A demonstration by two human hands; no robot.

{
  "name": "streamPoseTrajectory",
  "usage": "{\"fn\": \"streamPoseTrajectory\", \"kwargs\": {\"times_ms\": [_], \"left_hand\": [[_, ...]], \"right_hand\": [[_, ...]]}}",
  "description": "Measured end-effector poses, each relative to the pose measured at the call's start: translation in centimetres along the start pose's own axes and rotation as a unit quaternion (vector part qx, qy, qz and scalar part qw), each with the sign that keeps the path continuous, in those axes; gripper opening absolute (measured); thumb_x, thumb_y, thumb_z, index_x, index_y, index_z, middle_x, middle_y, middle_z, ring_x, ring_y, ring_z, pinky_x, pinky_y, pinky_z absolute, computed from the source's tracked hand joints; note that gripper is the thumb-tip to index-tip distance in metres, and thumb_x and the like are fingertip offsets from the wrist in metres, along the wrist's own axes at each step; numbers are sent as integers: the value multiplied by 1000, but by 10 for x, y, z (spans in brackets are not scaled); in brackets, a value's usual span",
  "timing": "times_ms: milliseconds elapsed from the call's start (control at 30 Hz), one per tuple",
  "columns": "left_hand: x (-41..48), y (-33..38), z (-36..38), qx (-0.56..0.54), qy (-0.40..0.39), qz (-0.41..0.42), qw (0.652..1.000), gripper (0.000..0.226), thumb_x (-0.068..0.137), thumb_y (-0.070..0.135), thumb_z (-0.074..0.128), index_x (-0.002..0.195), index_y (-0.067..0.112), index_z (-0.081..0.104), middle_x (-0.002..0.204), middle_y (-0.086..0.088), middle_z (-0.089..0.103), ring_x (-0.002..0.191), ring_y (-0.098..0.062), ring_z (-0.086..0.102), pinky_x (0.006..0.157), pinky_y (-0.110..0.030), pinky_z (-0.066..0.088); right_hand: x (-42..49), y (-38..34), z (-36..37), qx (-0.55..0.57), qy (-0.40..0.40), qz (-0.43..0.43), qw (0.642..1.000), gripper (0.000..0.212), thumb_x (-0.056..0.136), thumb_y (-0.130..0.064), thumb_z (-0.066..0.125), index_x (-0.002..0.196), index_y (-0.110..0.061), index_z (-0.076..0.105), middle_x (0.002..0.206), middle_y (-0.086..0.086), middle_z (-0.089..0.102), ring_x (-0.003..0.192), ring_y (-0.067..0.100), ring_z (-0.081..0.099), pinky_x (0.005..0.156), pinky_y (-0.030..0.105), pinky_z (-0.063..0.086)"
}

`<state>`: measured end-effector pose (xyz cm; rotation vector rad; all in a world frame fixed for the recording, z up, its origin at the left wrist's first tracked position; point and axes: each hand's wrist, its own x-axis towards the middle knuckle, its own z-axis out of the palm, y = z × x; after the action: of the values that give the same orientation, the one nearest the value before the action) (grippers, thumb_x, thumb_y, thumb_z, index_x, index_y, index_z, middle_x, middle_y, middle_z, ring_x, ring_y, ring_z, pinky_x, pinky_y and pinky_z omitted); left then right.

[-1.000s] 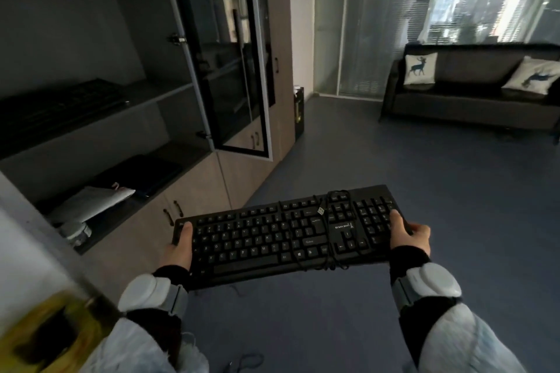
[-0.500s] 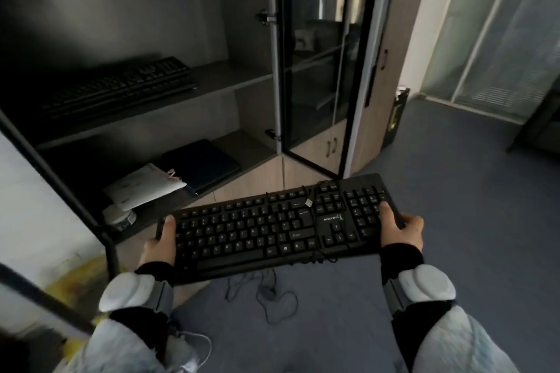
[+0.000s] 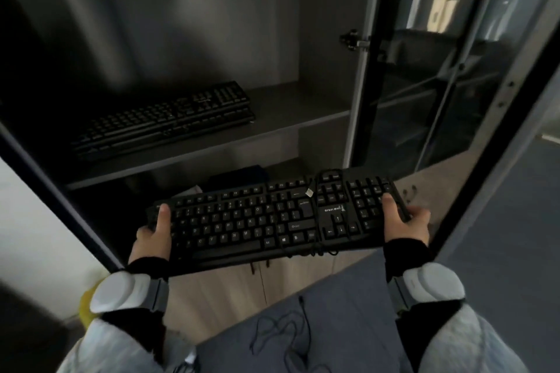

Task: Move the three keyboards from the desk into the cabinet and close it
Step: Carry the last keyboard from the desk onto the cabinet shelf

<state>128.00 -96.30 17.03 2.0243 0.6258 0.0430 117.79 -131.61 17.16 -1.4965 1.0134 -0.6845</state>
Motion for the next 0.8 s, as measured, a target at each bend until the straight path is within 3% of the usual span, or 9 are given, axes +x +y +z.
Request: {"fn": "streamPoseTrajectory", "kwargs": {"times_ms": [200,333,433,800], "left_hand": [[45,45,-7,17,91,0,996,89,86,69,27,142,1,35,146,-27,39,134,-41,39,109,-42,27],[78,75,-22,20,153,6,988,86,87,68,25,143,4,35,146,-26,38,135,-40,37,109,-42,26],[103,94,-38,15,200,-3,980,91,84,71,25,140,0,39,144,-28,41,133,-41,39,109,-43,27],[214,167,-96,62,238,50,968,83,88,65,30,138,1,41,140,-28,46,129,-42,45,105,-43,34]], "right_hand": [[53,-44,96,9,-86,-29,996,55,79,-48,61,116,-9,48,122,17,55,106,32,56,81,29,37],[80,-87,166,26,-155,-60,986,56,78,-47,63,116,-9,49,124,17,53,109,33,54,92,34,40],[88,-115,214,33,-188,-67,979,57,78,-49,62,117,-11,47,124,15,51,109,33,53,89,33,39],[78,-195,348,61,-233,-120,963,66,77,-53,60,122,-7,47,127,16,49,110,33,53,83,31,39]]}}
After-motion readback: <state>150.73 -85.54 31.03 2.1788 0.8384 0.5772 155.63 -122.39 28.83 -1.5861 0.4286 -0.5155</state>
